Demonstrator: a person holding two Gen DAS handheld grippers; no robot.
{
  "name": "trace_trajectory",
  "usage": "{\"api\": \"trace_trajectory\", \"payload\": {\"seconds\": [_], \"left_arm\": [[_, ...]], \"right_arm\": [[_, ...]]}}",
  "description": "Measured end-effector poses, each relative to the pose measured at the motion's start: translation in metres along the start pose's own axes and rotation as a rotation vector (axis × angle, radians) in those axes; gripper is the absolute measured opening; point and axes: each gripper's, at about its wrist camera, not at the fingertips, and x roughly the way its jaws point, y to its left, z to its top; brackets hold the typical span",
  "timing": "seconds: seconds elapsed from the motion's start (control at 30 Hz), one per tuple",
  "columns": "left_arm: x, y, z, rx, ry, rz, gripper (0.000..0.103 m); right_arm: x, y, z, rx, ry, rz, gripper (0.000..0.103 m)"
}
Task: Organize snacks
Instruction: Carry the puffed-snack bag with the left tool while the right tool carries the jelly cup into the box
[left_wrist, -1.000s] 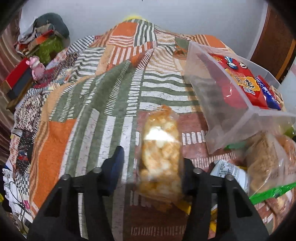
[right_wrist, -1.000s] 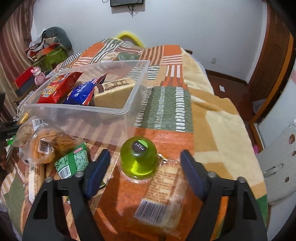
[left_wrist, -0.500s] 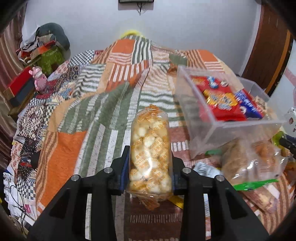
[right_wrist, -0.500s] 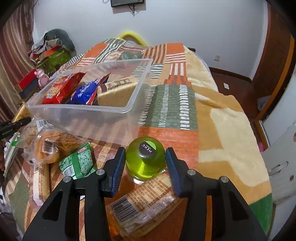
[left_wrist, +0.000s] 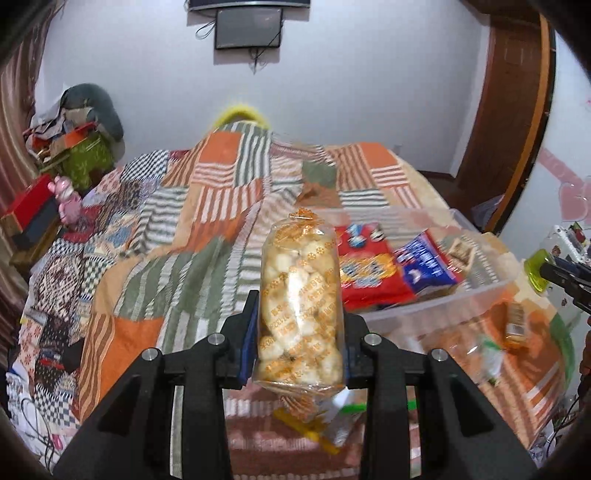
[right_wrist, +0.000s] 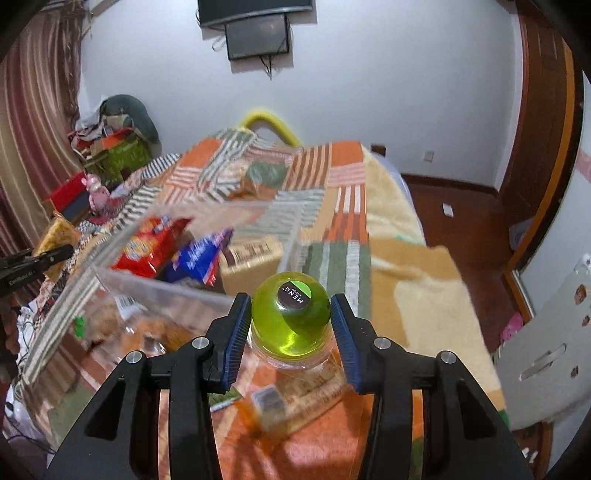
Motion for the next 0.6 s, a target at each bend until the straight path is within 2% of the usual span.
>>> {"api": "trace_trajectory", "payload": {"seconds": [0.3,0.6], "left_arm": [[0.016,-0.030,0.018,0.030,-0.010,-0.061,0.035],[0.052,-0.051,0.031,0.059,0.030,-0.085,0.035]], "right_arm": [[0.013,0.020,0.020,-0.030,-0.039,0.029,0.041],[0.054,0.032,0.025,-0.057,0.024,0.054,0.041]]}}
